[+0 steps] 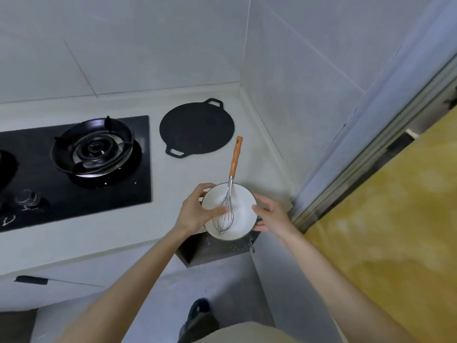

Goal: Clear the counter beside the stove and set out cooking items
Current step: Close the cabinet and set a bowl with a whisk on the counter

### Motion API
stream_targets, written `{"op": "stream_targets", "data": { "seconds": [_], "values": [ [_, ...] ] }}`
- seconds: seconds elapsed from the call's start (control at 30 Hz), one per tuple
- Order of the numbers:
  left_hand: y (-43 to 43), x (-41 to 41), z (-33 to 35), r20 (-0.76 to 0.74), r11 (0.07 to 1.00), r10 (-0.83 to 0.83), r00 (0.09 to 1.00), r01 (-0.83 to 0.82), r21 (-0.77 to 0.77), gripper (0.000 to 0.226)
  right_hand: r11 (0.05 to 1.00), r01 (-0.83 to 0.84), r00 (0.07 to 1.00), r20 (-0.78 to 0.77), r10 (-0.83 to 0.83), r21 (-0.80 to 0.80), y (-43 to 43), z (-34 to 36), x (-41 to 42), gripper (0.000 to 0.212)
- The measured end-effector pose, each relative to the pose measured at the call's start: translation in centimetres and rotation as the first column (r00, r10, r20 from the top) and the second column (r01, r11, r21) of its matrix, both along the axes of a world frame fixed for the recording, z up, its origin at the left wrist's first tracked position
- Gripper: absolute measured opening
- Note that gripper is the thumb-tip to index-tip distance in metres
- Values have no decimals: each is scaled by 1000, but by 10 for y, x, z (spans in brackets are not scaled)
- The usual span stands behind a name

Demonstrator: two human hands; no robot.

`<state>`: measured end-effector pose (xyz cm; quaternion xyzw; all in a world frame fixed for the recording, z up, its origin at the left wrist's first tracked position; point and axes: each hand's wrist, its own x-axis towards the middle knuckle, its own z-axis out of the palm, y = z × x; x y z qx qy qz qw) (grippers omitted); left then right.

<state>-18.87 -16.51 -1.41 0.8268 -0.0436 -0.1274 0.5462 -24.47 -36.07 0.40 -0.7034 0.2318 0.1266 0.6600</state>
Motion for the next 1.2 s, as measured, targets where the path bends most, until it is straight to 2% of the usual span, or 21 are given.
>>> {"op": "stream_targets", "data": {
  "seconds": [0.2,0.43,0.7,1.0,1.2],
  "values": [
    [6,65,-11,-13,1000,5,1000,-5,30,55,996,73,997,3,-73,43,8,-16,59,42],
    [3,143,-24,-71,993,-100,992,103,48,53,984,179,983,-40,-180,-10,17,-37,120,42],
    [-9,180,-38,-118,977,-155,981,170,128,59,962,272,959,-86,-271,6,11,-50,147,42],
    [-11,184,-41,-138,977,-149,979,168,134,63,965,262,963,-77,-260,29,9,-50,149,39],
    [-5,176,-36,-182,975,-144,973,172,144,68,991,132,982,-137,-132,-12,1,-39,136,42]
  ]
}}
